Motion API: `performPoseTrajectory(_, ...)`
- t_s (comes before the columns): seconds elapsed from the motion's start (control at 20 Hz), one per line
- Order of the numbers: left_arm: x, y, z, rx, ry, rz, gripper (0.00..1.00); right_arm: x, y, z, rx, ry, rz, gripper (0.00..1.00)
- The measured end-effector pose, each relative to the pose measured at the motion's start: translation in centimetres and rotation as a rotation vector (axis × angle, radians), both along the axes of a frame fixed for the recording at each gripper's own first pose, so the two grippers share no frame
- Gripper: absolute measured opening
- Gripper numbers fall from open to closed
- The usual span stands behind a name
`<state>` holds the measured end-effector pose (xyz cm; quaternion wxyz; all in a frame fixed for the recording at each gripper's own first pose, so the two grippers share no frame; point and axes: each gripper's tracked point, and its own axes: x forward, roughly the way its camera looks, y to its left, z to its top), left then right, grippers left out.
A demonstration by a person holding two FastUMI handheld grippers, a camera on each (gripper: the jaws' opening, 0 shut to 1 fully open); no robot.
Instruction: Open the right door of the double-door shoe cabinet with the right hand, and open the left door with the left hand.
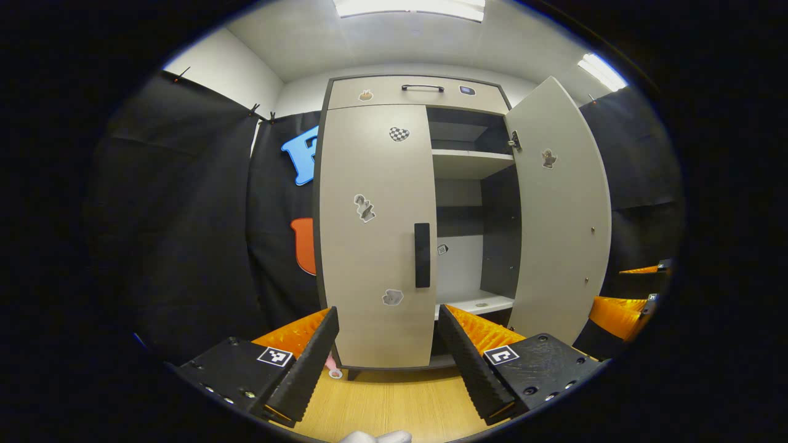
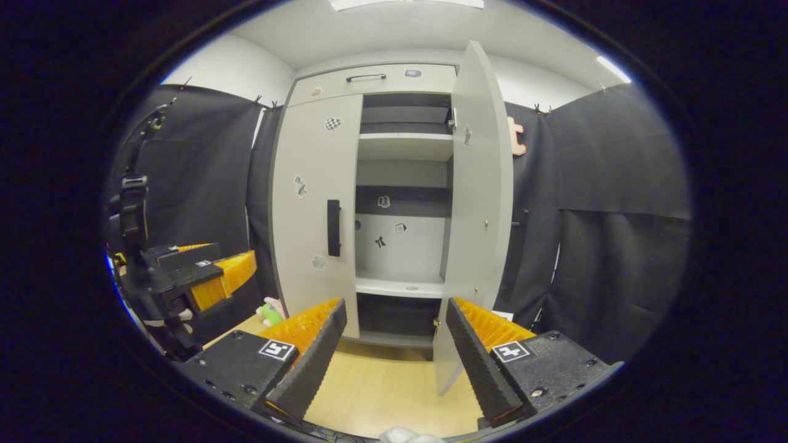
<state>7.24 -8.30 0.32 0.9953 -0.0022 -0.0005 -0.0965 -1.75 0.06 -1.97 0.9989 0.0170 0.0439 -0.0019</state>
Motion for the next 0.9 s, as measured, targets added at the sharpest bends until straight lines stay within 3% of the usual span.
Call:
performPoseTrajectory(0.4, 11.6, -6.2, 1.1, -0.012, -0.034, -0.050, 0.97, 0.4, -1.4, 0.6, 0.007, 0.027, -0.026, 1.00)
performPoseTrajectory(0.65, 18.5, -8.0, -0.3, -0.027, -0.006, -0.033, 0.97, -0.2, -2.6, 0.0, 0.001, 0.055, -0.070, 1.00)
performPoseTrajectory(0.9, 22.3, -9.2, -1.5, 0.000, 0.006, -0.009, 0.97, -0.7, -3.9, -0.9, 0.005, 0.085, -0.102, 1.00)
